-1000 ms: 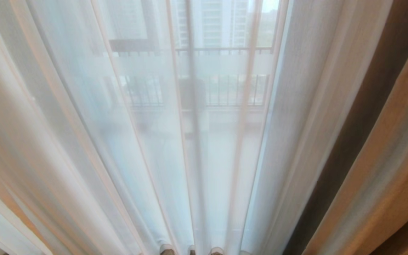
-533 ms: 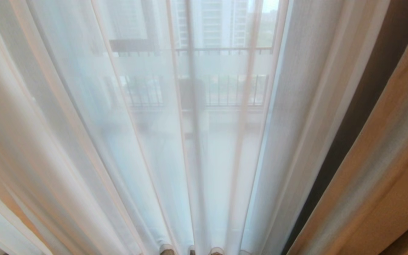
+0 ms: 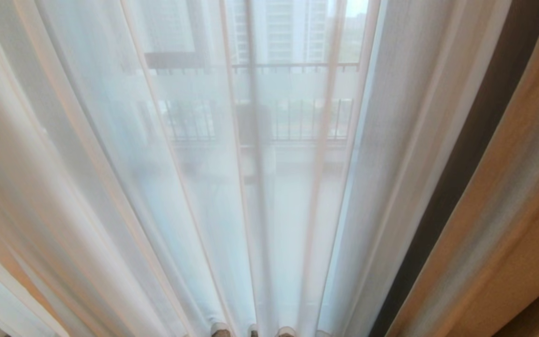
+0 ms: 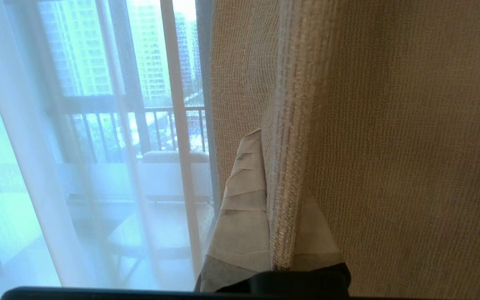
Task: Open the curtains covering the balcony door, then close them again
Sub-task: Close the outer curtains on both sides
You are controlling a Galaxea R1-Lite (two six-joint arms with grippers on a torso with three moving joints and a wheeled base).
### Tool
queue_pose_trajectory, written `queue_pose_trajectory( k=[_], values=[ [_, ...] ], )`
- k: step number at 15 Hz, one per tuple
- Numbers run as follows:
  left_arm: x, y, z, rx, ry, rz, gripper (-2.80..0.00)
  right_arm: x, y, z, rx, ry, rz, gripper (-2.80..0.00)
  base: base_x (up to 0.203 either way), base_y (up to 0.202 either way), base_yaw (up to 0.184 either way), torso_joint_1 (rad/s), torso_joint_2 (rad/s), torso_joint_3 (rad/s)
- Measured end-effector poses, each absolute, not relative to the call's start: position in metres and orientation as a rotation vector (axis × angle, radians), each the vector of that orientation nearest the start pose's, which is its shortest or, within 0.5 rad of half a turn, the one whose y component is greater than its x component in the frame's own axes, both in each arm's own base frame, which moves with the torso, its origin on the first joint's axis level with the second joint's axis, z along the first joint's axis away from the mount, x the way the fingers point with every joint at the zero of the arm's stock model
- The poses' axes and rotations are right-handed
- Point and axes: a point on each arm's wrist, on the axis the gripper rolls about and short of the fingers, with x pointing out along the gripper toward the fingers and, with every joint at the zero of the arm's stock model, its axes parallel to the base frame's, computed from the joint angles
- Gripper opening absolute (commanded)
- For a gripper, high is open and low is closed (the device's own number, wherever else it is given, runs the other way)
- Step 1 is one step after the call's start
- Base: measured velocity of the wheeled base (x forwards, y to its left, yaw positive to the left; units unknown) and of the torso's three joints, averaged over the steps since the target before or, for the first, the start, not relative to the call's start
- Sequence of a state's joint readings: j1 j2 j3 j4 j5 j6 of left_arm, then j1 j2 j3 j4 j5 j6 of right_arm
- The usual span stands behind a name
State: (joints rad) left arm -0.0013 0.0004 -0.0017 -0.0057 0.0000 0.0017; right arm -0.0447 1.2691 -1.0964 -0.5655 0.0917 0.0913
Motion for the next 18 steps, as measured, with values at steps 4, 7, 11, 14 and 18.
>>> queue_pose_trajectory(
  k=[4,7,11,14,18],
  values=[
    [-0.023,0.0,0.077,0.002,-0.007,-0.002,-2.8,0.194,-0.004,0.367,0.064,-0.378,0.076,-2.8,0.0,0.0,0.0,0.0,0.0,0.0],
    [-0.023,0.0,0.077,0.002,-0.007,-0.002,-2.8,0.198,0.001,0.366,0.067,-0.379,0.103,-2.8,0.0,0.0,0.0,0.0,0.0,0.0],
    [-0.023,0.0,0.077,0.002,-0.007,-0.002,-2.8,0.205,0.005,0.363,0.054,-0.376,0.115,-2.8,0.0,0.0,0.0,0.0,0.0,0.0],
    [-0.023,0.0,0.077,0.0,-0.008,-0.003,-2.8,0.208,0.005,0.361,0.054,-0.367,0.115,-2.8,0.0,0.0,0.0,0.0,0.0,0.0],
    [-0.023,0.0,0.077,0.0,-0.009,-0.004,-2.8,0.21,0.006,0.359,0.054,-0.359,0.119,-2.8,0.0,0.0,0.0,0.0,0.0,0.0]
  ],
)
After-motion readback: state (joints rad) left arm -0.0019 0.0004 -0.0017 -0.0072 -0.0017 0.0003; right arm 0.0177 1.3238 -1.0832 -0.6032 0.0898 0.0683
